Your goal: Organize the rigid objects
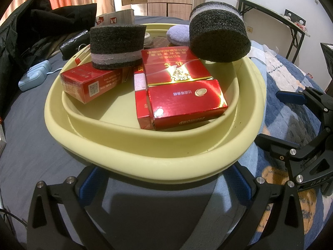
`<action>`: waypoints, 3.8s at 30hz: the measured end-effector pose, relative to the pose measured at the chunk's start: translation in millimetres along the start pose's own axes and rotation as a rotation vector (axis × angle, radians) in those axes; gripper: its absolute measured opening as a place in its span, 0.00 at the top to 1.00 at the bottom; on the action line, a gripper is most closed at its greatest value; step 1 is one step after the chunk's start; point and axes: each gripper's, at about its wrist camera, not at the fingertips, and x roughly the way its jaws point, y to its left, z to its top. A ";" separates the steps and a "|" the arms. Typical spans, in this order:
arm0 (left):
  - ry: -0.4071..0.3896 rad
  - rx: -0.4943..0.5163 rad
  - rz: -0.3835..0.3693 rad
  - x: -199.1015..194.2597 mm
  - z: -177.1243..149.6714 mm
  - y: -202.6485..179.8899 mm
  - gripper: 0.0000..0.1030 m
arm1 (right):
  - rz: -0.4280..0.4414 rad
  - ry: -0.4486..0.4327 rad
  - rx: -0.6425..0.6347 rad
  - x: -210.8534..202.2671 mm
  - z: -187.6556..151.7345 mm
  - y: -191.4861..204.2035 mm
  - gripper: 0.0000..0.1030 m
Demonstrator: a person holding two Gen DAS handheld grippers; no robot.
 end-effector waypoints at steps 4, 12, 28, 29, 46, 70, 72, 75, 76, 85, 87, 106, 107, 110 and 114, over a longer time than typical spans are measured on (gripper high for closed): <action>0.000 0.000 0.000 0.0 0.1 -0.2 0.00 | 0.000 0.000 0.000 0.0 0.0 0.0 0.00; 0.000 -0.001 -0.001 0.0 0.0 0.2 0.00 | 0.000 0.000 0.000 0.0 -0.1 0.1 0.00; 0.001 0.013 0.017 -1.0 -1.6 -2.3 0.00 | 0.000 0.000 -0.001 0.0 -0.1 -0.1 0.00; -0.004 0.019 0.025 -1.7 -2.3 -3.8 0.00 | 0.001 0.000 0.000 0.0 -0.1 -0.2 0.00; 0.006 0.001 0.007 1.9 0.7 1.7 0.00 | 0.000 0.000 0.000 -0.1 -0.1 -0.1 0.00; 0.004 0.006 0.012 1.6 1.0 0.2 0.00 | 0.000 0.000 -0.001 0.3 -0.2 0.0 0.00; 0.003 0.007 0.013 1.4 0.7 -0.2 0.00 | 0.001 0.000 0.000 -0.1 -0.2 -0.1 0.00; 0.002 0.007 0.012 1.2 0.2 0.4 0.00 | 0.001 0.000 0.000 -0.1 -0.2 -0.1 0.00; 0.002 0.007 0.012 1.2 0.3 0.4 0.00 | 0.000 0.000 -0.001 -0.1 -0.2 -0.1 0.00; 0.001 0.011 0.017 1.3 -0.8 -0.4 0.00 | 0.001 0.000 0.000 -0.2 -0.2 -0.1 0.00; 0.001 0.010 0.016 1.3 -0.7 -0.2 0.00 | 0.001 0.000 -0.001 -0.1 -0.2 -0.1 0.00; 0.002 0.008 0.015 1.4 -1.1 -0.2 0.00 | 0.001 0.000 -0.001 -0.2 -0.3 -0.1 0.00; 0.002 0.009 0.015 1.4 -1.0 -0.3 0.00 | 0.001 0.000 -0.001 -0.2 -0.3 -0.1 0.00; 0.002 0.008 0.015 1.5 -1.2 -0.6 0.00 | 0.001 0.000 -0.001 -0.1 -0.3 -0.1 0.00; 0.003 0.006 0.015 1.5 -1.1 -0.4 0.00 | 0.001 0.000 -0.001 -0.2 -0.3 -0.1 0.00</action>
